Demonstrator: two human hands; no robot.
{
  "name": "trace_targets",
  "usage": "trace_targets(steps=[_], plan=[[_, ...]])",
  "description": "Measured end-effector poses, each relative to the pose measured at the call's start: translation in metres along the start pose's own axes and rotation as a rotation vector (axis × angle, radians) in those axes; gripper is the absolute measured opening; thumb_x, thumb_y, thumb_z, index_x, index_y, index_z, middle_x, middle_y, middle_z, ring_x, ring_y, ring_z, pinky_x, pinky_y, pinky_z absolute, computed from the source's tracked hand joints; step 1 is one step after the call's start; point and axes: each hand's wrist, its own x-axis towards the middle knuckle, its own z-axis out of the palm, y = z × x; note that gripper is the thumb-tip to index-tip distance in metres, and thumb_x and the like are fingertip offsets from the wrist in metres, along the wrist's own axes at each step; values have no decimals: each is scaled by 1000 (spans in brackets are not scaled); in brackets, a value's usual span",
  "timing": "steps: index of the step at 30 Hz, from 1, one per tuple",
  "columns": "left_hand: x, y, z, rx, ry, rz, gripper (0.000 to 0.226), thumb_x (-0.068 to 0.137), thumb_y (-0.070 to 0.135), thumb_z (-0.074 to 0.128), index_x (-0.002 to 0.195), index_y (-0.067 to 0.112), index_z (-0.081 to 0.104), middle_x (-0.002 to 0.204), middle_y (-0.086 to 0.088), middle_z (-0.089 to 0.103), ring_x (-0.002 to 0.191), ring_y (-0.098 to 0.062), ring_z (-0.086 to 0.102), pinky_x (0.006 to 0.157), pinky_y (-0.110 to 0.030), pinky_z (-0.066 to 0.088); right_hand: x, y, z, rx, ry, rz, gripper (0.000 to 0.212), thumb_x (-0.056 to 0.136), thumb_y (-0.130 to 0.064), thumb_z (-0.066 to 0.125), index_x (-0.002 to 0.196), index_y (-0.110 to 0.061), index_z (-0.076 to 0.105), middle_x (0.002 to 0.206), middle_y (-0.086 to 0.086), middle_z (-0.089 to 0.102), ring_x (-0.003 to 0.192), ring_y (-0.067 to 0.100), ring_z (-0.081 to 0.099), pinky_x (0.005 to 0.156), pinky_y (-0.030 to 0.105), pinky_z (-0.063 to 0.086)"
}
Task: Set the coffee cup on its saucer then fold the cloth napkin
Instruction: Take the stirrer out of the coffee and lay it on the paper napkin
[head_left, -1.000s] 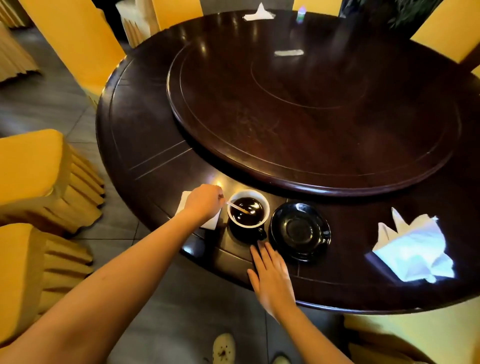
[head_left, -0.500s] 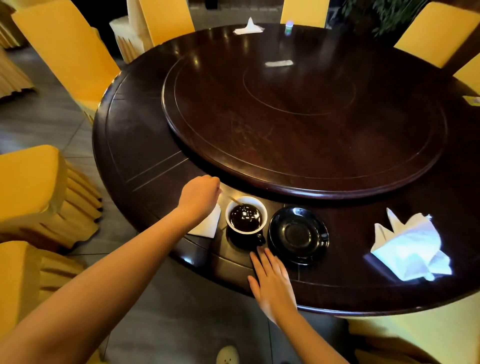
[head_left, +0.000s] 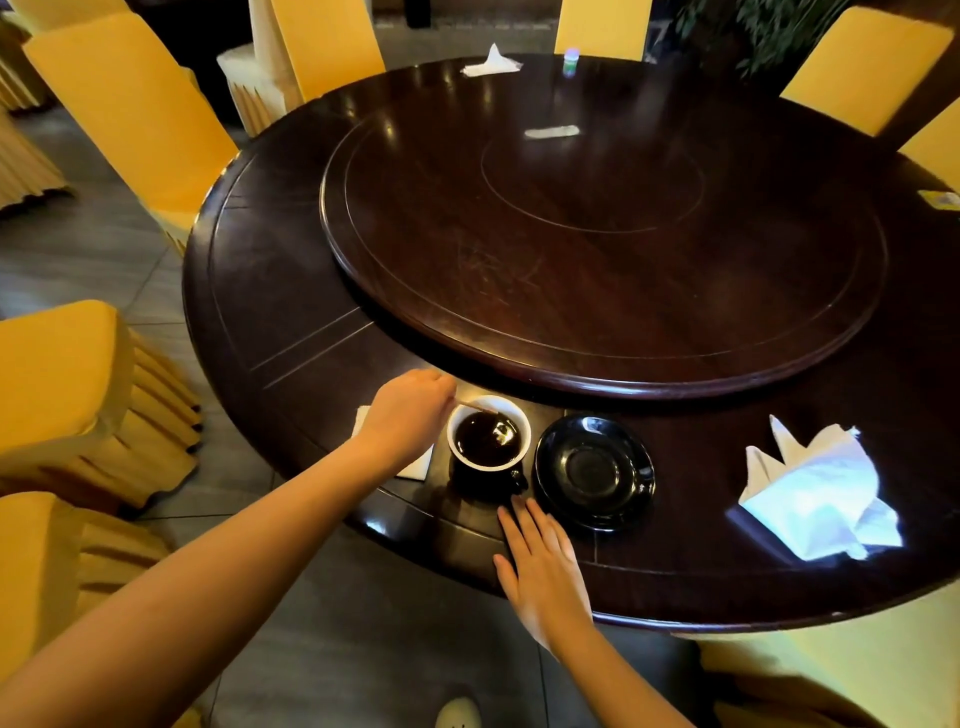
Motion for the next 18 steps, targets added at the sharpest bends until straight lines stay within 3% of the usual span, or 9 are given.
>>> trace_targets(steps=[4,9,18], plan=[[1,-5,1,-5,36,-48,22,94,20,44,97,5,60,96,-12,64,94,-30,58,66,-33,40,1,0,1,-8,-13,-7,53,93,-46,28,136,-19,42,141,2,50,134,20,41,107,41,19],[-8,-14,-4,6,46,-95,22,93,20,47,95,3,60,92,-14,64,90,-31,58,68,-42,49,1,1,3,-14,-4,-18,53,92,-46,32,137,-19,41,142,2,49,134,20,40,108,41,18],[-20,-21,-13,-6,53,-130,21,92,18,49,95,1,62,92,-16,64,88,-30,57,69,-39,47,1,0,2,-25,14,-28,53,91,-44,33,136,-18,43,141,4,49,135,20,40,108,39,20]])
